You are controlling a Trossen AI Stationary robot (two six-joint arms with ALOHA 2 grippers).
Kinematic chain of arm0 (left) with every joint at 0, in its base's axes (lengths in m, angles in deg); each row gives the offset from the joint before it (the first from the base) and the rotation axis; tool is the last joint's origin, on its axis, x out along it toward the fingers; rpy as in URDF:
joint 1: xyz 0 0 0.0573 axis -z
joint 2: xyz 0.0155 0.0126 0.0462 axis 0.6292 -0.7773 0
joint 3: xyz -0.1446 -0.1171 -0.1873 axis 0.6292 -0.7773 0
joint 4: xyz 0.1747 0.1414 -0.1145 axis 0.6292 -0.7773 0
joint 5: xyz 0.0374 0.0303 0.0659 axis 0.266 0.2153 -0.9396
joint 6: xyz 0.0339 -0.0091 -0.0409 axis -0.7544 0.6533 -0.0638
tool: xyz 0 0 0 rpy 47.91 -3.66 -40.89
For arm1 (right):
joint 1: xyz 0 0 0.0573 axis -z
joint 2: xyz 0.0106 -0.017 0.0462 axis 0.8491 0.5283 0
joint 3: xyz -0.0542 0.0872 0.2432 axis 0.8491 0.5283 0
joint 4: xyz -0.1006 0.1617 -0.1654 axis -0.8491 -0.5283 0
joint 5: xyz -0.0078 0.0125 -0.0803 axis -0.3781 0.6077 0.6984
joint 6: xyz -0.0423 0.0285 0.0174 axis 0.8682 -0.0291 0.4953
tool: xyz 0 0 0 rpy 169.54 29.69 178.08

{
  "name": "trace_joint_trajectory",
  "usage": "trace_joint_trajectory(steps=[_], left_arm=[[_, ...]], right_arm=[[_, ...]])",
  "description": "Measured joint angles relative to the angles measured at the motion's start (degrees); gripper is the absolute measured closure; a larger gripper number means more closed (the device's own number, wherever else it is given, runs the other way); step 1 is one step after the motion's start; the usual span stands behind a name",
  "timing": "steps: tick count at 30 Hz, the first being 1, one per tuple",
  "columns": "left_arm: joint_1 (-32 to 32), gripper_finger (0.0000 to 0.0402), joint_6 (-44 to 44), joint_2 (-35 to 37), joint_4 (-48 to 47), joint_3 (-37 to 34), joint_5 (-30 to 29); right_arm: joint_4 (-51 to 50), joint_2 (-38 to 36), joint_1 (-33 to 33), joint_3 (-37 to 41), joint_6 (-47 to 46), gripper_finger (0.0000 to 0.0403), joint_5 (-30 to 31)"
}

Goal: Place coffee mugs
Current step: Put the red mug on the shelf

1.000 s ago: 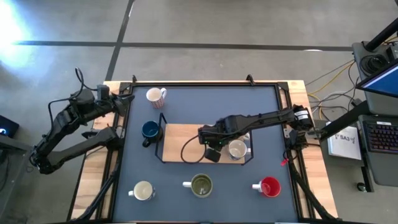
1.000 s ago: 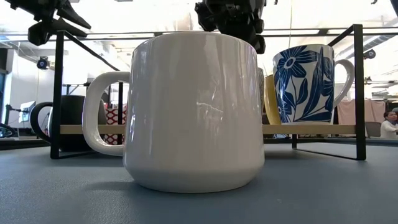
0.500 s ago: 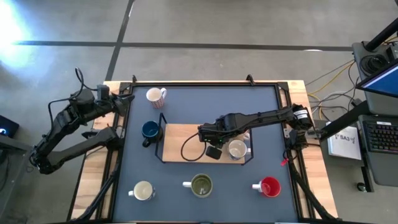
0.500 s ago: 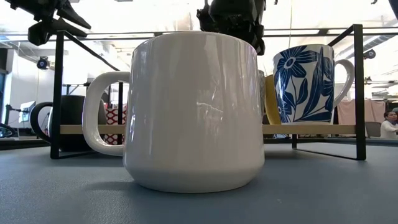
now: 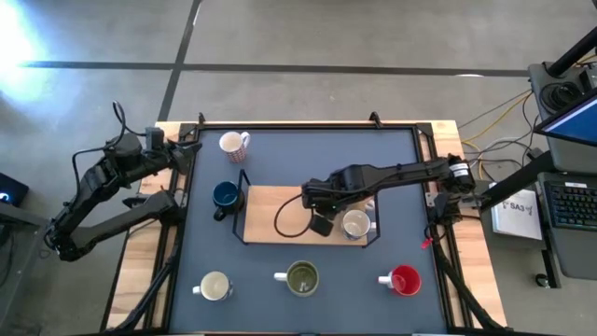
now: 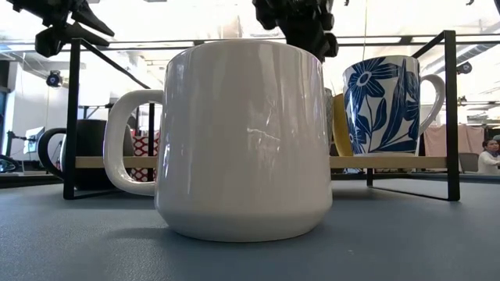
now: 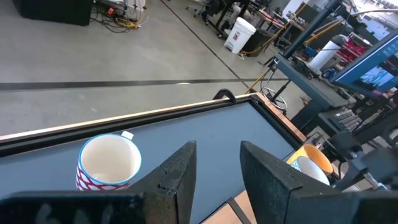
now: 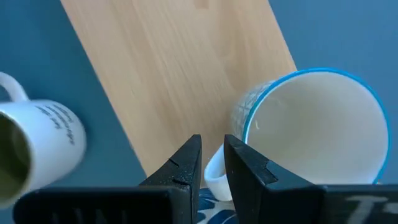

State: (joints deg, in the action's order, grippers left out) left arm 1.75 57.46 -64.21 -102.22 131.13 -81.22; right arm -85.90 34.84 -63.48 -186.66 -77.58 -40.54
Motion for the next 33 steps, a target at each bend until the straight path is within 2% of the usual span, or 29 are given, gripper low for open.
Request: trace_joint_trajectory(steps=[10,21,28,33], left_arm=[[0.0,0.0294,-0.2,0.0,-0.5,0.0,0.2],[0.0,0.0294,-0.2,0.0,-0.5,0.0,1.5],[0.0,0.0294,0.2,0.0,-0.5,0.0,1.6],[0.0,0.0294,1.7,0.0,-0.5,0.0,1.7]], right_arm=[[-2.3,-0.9,-4.6,-0.3,-11.2,0.0344,-6.5],[-9.0,-1.0,-16.6,-0.2,-26.3,0.0344,-14.5],[-9.2,-1.0,-25.3,-0.2,-41.2,0.0344,-15.3],[-12.9,-0.9,-30.4,-0.2,-51.3,0.0344,-15.3]])
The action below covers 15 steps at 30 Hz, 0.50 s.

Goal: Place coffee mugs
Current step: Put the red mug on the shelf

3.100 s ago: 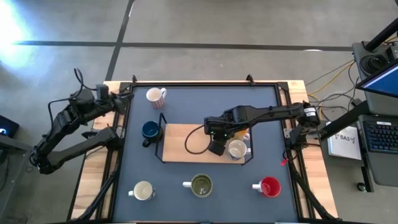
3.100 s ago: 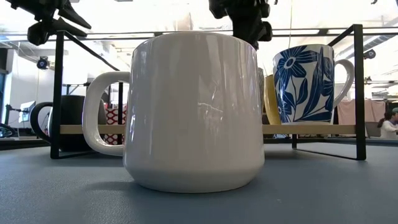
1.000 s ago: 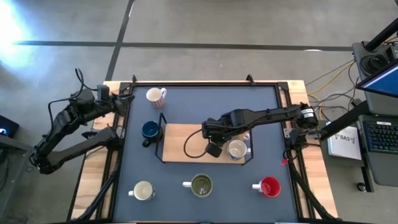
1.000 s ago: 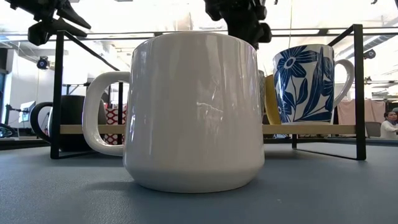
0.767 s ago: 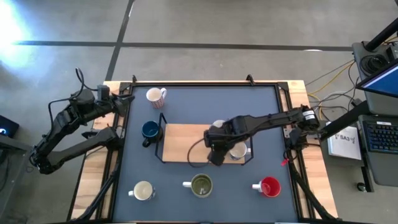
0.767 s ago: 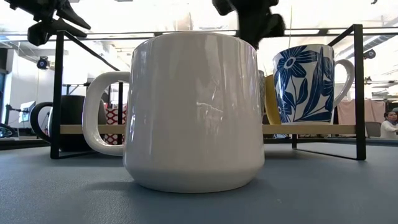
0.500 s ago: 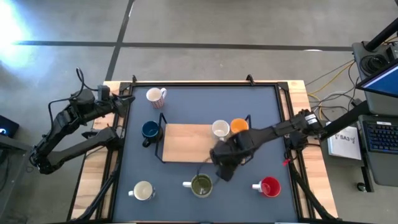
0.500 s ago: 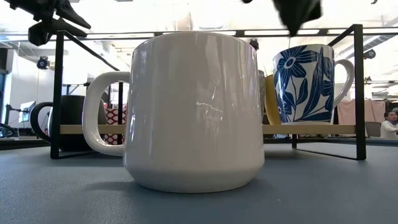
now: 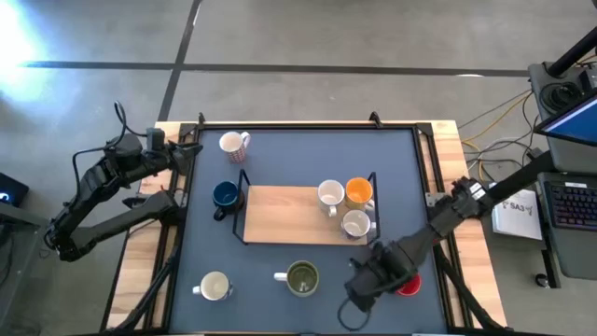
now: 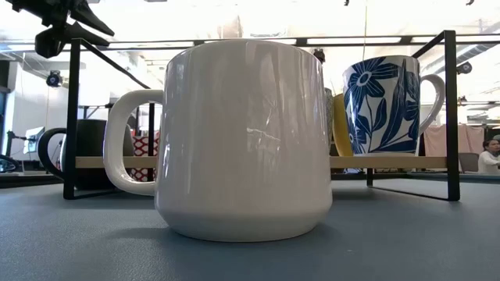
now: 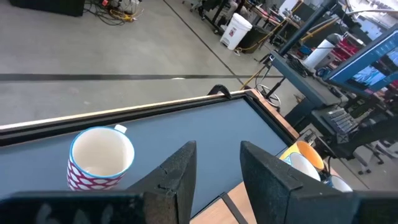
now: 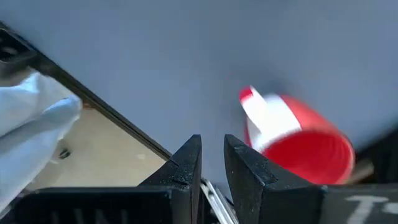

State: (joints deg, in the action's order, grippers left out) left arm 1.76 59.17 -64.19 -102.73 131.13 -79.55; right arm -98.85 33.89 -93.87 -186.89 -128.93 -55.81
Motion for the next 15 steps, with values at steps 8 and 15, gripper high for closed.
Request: trace_joint_trajectory(steps=[8,15], left_arm=[[0.0,0.0294,0.0,0.0,0.0,0.0,3.0],[0.0,0.0294,0.0,0.2,0.0,0.0,3.0]], right_arm=[[-3.3,0.1,-5.1,1.2,-8.8,0.0344,0.3],[-2.9,0.2,-6.3,5.6,-8.9,0.0344,-1.4]])
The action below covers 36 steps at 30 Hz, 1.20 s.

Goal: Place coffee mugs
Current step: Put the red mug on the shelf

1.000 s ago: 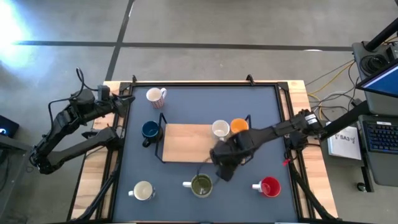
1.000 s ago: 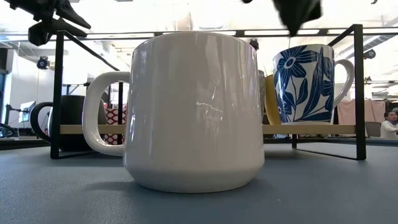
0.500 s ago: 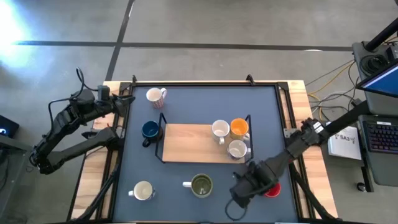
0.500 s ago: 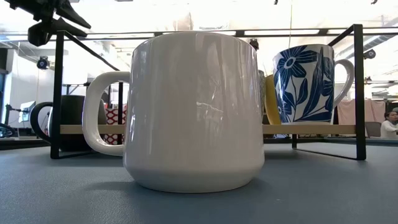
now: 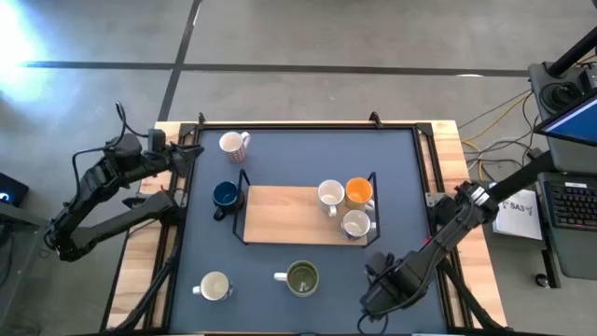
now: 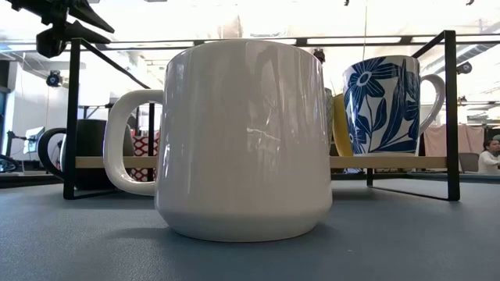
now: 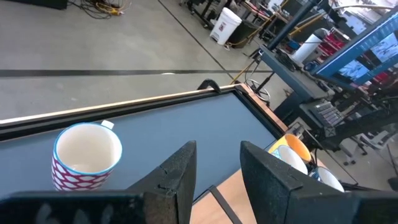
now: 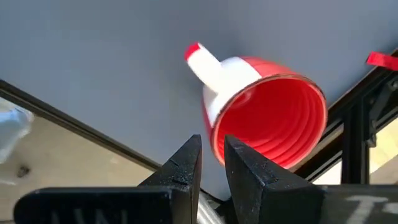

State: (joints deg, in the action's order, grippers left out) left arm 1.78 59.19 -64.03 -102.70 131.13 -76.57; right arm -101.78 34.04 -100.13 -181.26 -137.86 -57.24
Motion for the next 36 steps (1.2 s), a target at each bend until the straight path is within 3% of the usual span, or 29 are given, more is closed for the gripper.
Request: trace_joint_trajectory(steps=[16,29,33,36], left_arm=[[0.0,0.0294,0.0,0.1,0.0,0.0,0.0],[0.0,0.0294,0.2,0.1,-0.1,0.0,0.0],[0.0,0.0294,0.6,0.1,-0.1,0.0,-0.1],[0.0,0.0294,0.8,0.1,-0.1,0.0,-0.1]], right_arm=[[3.1,0.2,-0.5,4.3,4.5,0.0365,-1.0],[5.7,0.2,-0.5,9.4,5.7,0.0279,-1.0],[8.7,0.2,-0.5,12.2,8.0,0.0277,-1.0],[9.2,0.2,-0.5,13.8,9.1,0.0298,-1.0]])
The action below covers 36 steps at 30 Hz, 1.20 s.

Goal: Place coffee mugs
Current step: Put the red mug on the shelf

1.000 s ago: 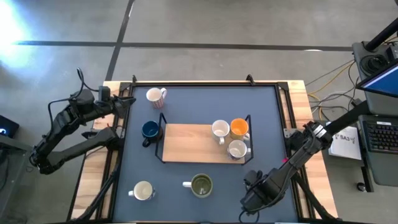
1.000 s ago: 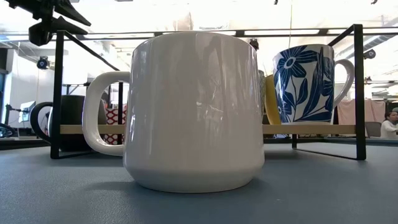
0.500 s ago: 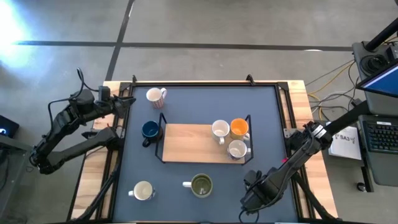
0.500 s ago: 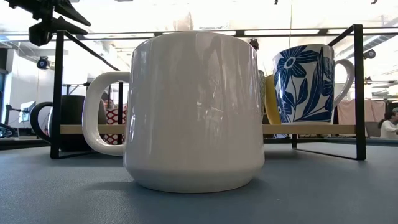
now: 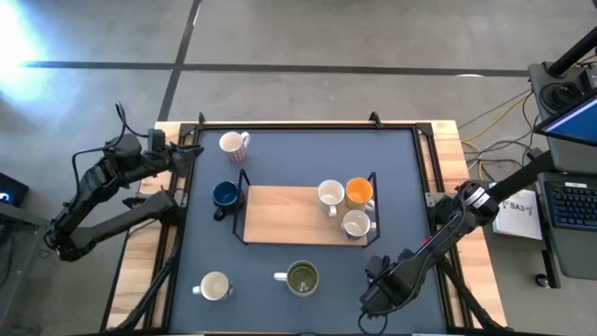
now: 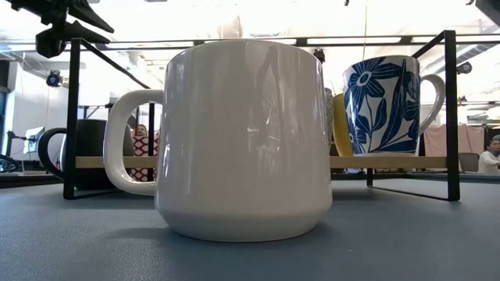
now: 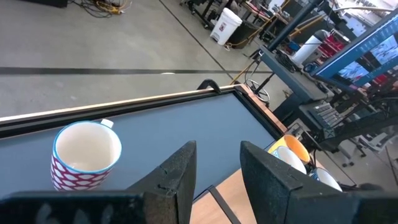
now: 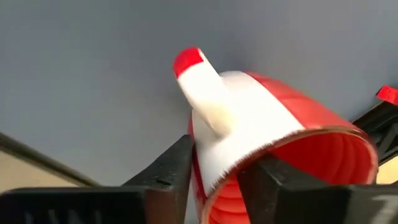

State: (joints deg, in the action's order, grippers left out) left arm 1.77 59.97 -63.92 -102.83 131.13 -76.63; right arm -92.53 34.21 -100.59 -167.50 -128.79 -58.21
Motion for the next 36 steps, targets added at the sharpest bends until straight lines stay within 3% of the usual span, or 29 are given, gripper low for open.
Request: trace_joint_trajectory(steps=[6,17,22,36], left_arm=[[0.0,0.0294,0.3,0.0,0.0,0.0,0.0],[0.0,0.0294,0.9,0.0,0.0,0.0,-0.1],[0.0,0.0294,1.6,0.0,0.0,0.0,-0.1],[0.0,0.0294,3.2,0.0,0.0,0.0,-0.1]], right_arm=[[1.0,-0.4,0.0,-0.1,2.1,0.0383,0.2],[3.0,-0.7,0.4,-10.8,15.6,0.0389,0.2],[2.7,-0.7,1.4,-13.9,21.2,0.0389,4.6],[2.4,-0.8,11.1,-18.1,36.5,0.0390,9.2]])
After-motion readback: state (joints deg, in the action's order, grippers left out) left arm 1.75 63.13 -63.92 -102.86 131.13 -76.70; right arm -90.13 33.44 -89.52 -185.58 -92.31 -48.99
